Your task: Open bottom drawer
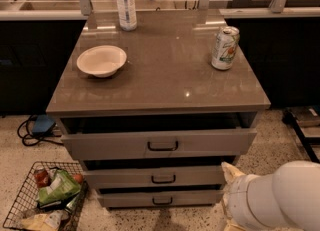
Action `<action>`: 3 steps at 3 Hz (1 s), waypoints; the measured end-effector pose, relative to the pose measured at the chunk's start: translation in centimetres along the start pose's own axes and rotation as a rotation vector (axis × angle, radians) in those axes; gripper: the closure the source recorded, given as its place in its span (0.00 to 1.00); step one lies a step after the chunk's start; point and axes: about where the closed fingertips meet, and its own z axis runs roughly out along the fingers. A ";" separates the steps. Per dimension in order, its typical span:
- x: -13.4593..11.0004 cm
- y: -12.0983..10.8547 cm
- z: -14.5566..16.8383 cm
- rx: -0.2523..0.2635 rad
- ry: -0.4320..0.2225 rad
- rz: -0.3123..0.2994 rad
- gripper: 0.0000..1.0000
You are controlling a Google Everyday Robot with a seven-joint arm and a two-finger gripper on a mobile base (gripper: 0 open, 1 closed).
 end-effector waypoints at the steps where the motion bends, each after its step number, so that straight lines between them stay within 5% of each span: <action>1: 1.3 1.8 7.0 -0.040 0.035 -0.021 0.00; 3: 3.7 0.8 16.3 -0.019 0.065 -0.082 0.00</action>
Offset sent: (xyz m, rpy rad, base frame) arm 0.0550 0.0410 -0.2152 -0.1239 -0.0213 -0.0096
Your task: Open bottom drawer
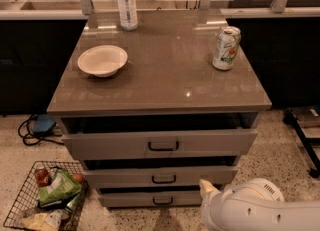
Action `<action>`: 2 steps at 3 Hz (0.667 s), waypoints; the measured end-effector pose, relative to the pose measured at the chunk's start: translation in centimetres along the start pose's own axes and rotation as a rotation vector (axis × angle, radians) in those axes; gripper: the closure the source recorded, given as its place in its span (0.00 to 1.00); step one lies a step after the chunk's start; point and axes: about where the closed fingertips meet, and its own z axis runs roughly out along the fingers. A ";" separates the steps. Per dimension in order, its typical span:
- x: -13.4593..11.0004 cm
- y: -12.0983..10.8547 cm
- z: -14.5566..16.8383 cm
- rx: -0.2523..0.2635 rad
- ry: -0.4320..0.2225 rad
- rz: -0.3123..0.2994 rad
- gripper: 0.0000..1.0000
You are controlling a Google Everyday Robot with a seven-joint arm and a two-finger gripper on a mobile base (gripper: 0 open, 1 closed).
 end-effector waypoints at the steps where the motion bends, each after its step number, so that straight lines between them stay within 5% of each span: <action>1: 0.4 -1.4 2.6 0.008 -0.015 0.034 0.00; 2: 0.5 -1.8 4.9 -0.005 -0.031 0.060 0.00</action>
Offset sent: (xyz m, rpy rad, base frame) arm 0.0236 0.0520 -0.1266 0.0541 0.0178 -0.0828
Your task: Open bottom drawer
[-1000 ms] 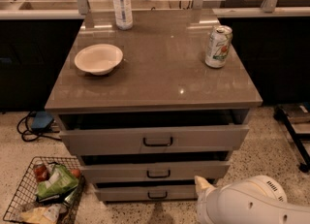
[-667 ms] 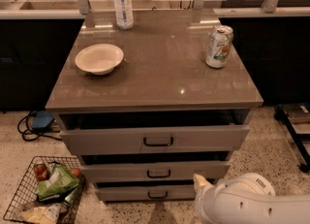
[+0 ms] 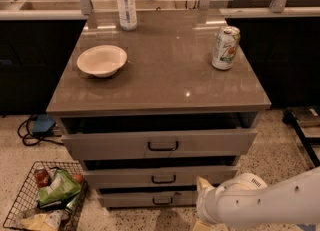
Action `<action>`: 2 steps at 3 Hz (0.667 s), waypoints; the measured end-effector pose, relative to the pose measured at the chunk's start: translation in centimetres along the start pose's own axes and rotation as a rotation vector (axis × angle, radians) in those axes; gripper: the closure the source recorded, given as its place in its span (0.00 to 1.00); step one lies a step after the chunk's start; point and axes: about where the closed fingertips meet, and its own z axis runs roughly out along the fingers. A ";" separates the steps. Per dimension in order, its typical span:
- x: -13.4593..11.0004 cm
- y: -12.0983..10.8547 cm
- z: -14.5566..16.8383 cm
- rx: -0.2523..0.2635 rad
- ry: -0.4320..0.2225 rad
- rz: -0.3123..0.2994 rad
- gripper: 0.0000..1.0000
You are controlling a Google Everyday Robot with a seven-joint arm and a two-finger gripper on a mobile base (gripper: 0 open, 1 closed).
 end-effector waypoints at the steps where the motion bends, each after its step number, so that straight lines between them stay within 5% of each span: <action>1: -0.1 0.1 3.4 -0.035 0.038 -0.002 0.00; 2: -0.1 0.1 3.5 -0.035 0.036 -0.004 0.00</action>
Offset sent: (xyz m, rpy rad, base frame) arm -0.0481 0.0659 -0.1151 -0.0980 0.0600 -0.0076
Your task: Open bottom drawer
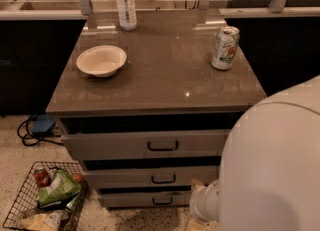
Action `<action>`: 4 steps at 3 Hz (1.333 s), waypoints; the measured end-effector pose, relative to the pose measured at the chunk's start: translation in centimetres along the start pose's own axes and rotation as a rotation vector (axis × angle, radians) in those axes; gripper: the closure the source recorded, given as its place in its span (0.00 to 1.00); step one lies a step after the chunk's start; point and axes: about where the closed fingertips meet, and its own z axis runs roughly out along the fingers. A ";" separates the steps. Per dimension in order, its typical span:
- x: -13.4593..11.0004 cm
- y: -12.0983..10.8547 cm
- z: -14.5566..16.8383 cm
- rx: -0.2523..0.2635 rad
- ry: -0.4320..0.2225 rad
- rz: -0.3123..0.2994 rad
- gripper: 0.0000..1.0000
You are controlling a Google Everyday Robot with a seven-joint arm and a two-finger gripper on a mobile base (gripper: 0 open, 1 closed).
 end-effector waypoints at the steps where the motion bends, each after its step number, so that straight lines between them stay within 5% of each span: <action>1: 0.9 0.2 0.7 0.010 -0.025 -0.028 0.00; 4: 7.3 2.7 1.9 0.105 -0.131 -0.156 0.00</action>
Offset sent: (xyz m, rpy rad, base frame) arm -0.0398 -0.0495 -0.0484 0.0481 -0.1224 0.1130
